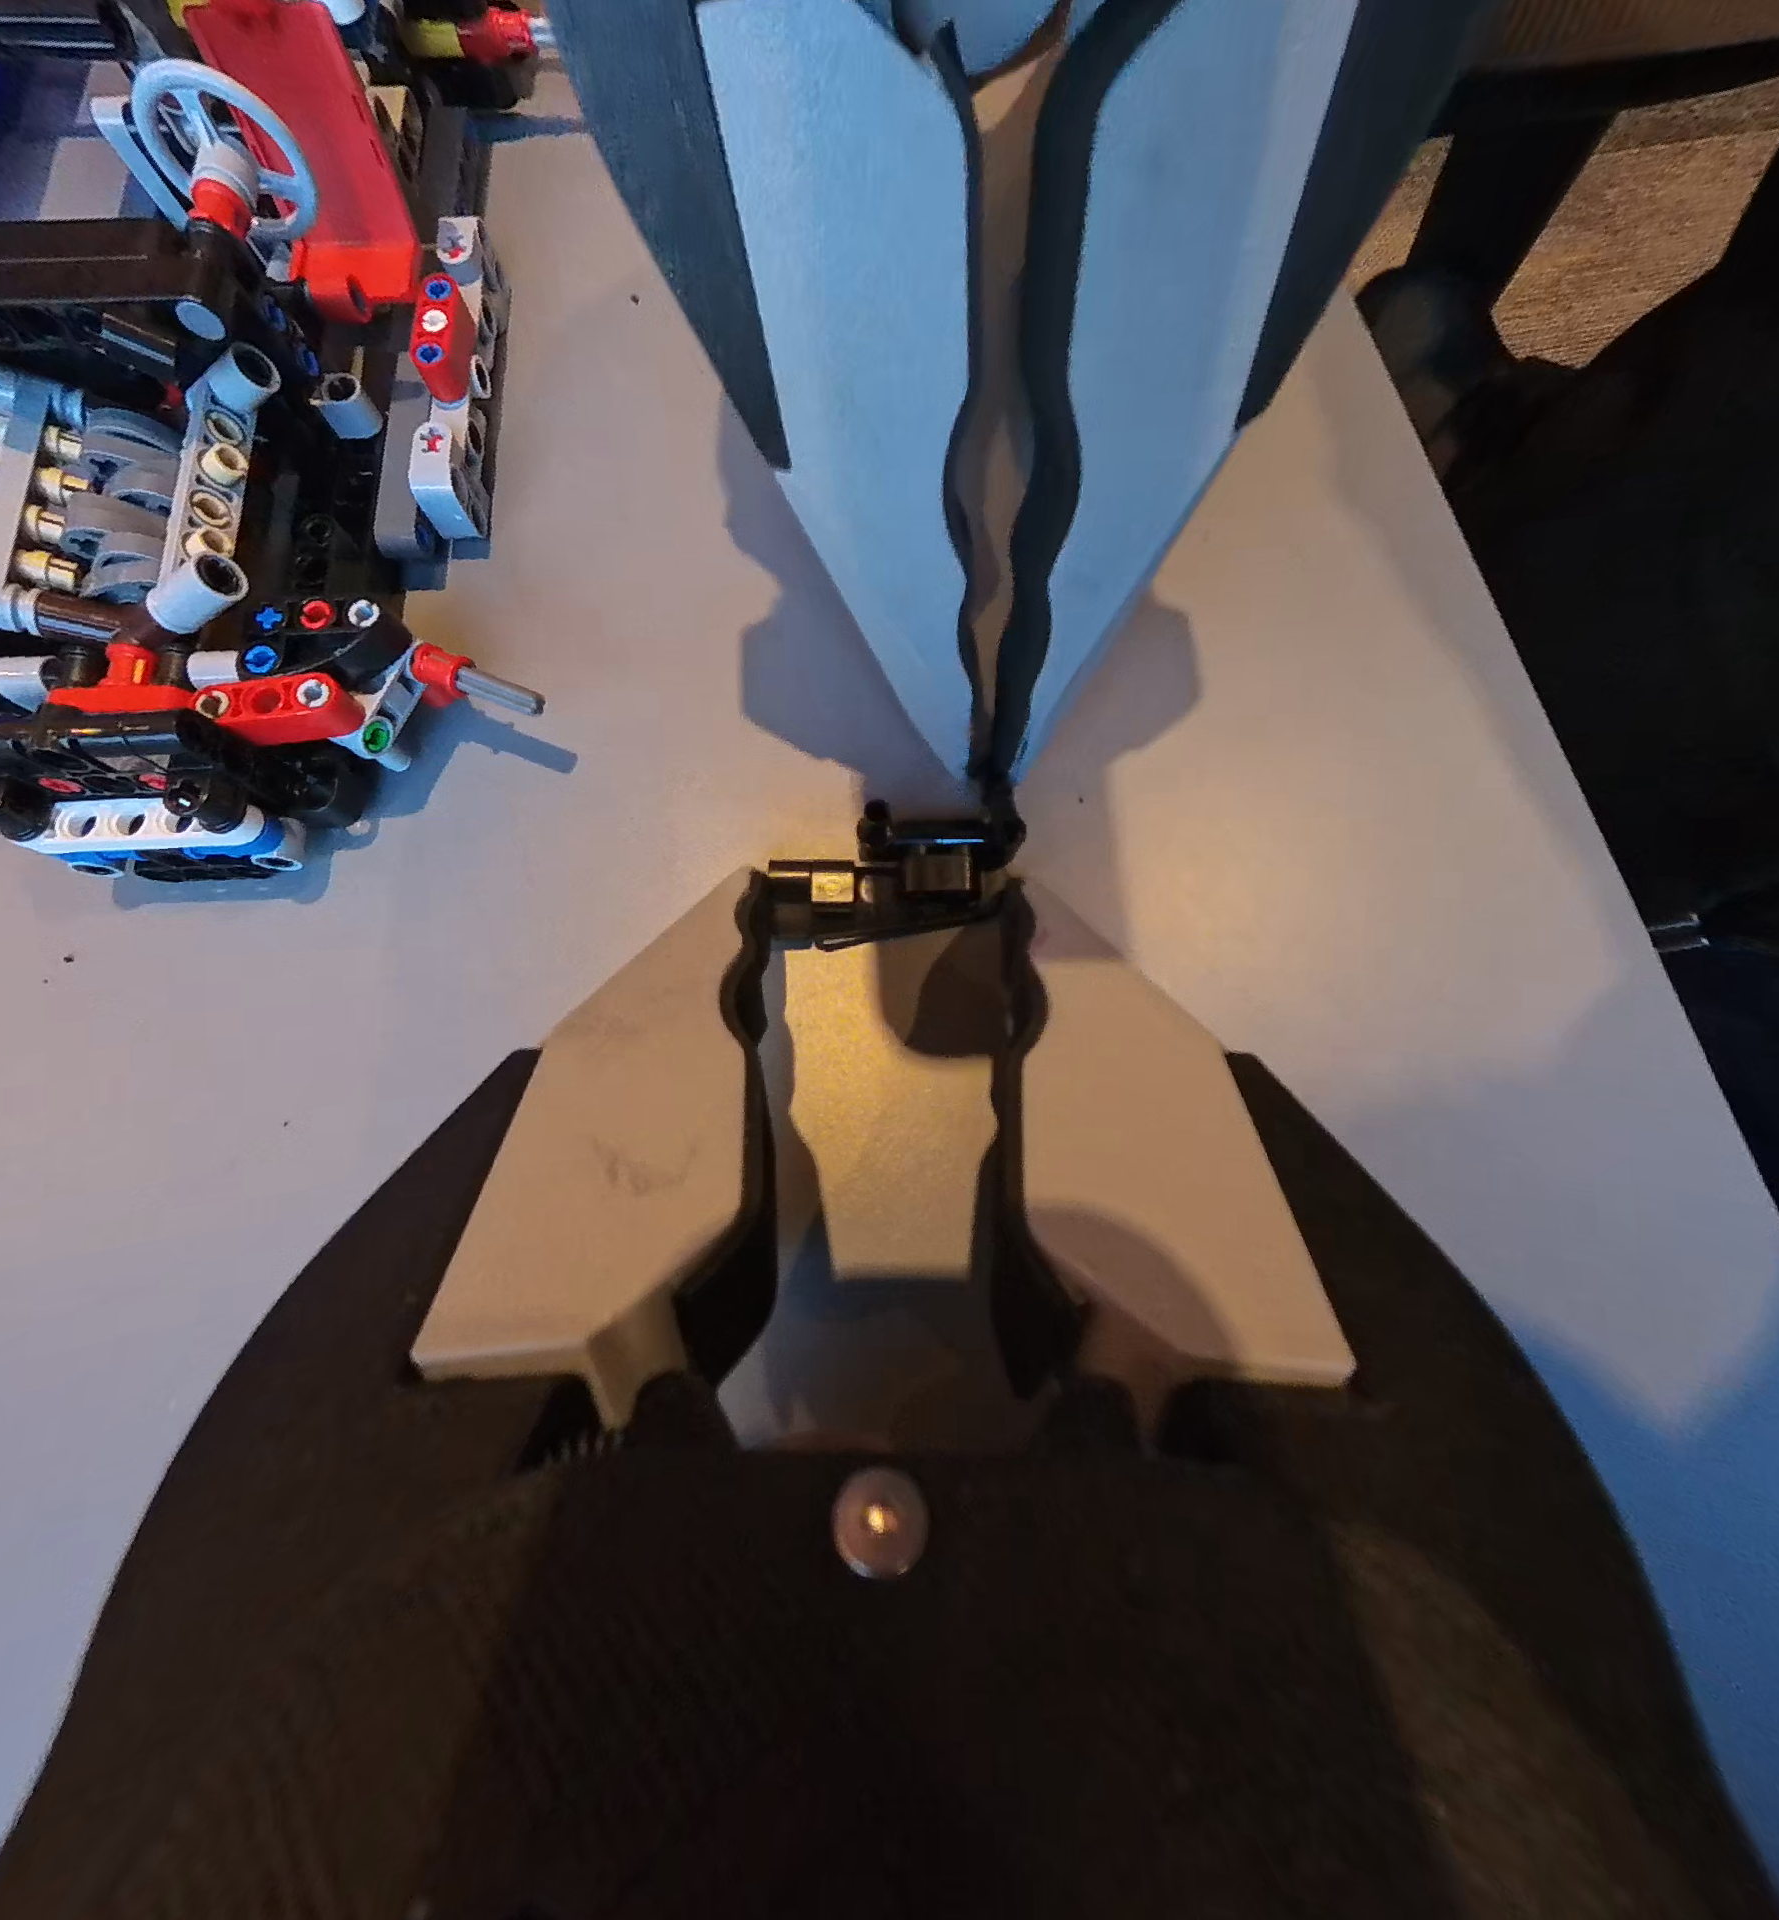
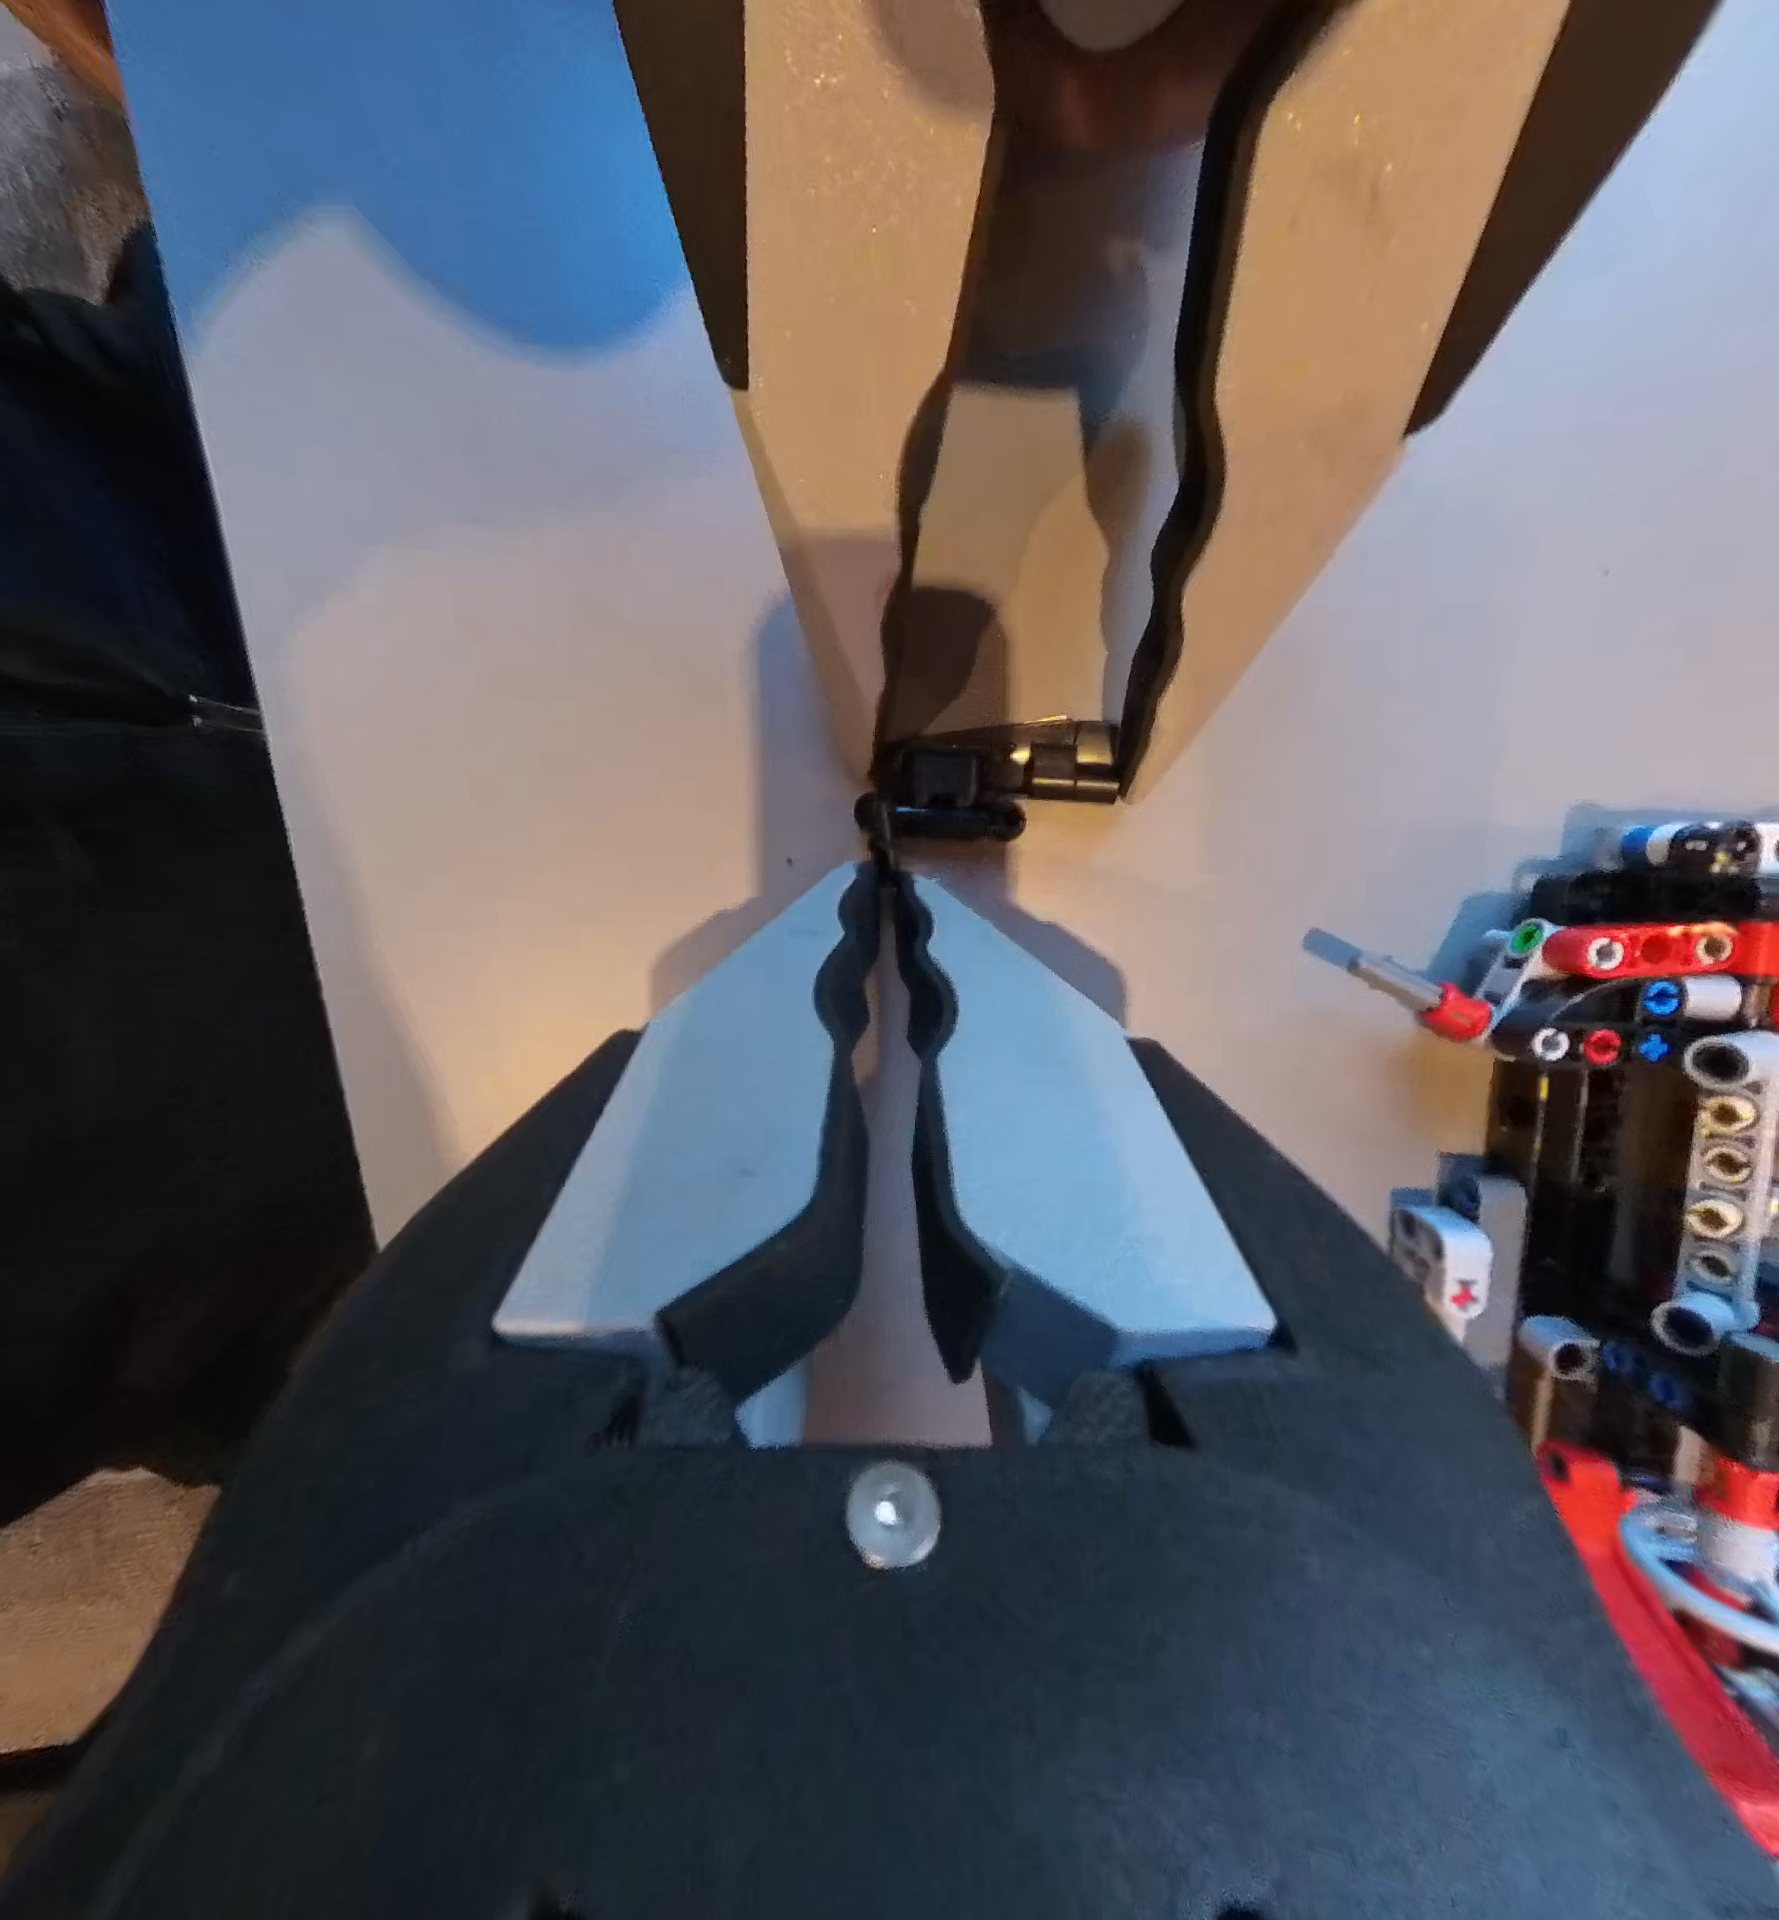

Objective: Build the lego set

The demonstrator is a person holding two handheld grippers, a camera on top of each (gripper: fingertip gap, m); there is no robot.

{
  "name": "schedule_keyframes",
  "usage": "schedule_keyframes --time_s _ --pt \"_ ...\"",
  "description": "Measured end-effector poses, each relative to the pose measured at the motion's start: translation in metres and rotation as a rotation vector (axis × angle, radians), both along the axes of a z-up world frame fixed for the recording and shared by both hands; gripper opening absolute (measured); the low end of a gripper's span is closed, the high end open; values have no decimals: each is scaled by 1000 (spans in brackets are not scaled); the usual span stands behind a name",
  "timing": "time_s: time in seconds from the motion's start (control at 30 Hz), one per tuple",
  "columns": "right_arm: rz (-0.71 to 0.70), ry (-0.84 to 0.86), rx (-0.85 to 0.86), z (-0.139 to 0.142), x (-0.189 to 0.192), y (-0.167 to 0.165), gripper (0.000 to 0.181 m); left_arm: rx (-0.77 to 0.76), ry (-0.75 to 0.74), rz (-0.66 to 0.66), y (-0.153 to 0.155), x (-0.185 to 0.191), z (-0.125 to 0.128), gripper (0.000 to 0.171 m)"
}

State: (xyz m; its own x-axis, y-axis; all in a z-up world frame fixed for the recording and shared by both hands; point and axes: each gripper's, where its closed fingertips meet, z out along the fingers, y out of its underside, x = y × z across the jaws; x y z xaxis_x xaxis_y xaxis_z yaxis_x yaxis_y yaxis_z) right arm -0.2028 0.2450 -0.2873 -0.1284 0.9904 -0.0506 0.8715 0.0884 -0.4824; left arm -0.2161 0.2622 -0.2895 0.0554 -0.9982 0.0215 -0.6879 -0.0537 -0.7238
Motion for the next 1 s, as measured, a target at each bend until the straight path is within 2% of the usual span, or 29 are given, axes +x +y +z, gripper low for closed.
schedule_keyframes --time_s 0.07,0.17,0.53,0.73,0.9,1.0 --pt "-38 42 -21 5 1 3 0 5 2 -2 -1 -1 0 42" --pt "-101 120 -87 15 2 5 0 40 5 14 1 -4 1 52" --pt "-181 233 -108 26 8 10 0 18 -95 77 -2 -9 21 45" --pt "-207 251 -248 23 3 5 0 130 -196 50 -10 6 44 23" --pt "-196 245 -293 24 -2 3 0 262 -82 15 -12 11 27 13" --pt "-188 236 -311 24 -4 1 0 338 -76 -4 -14 14 29 6"
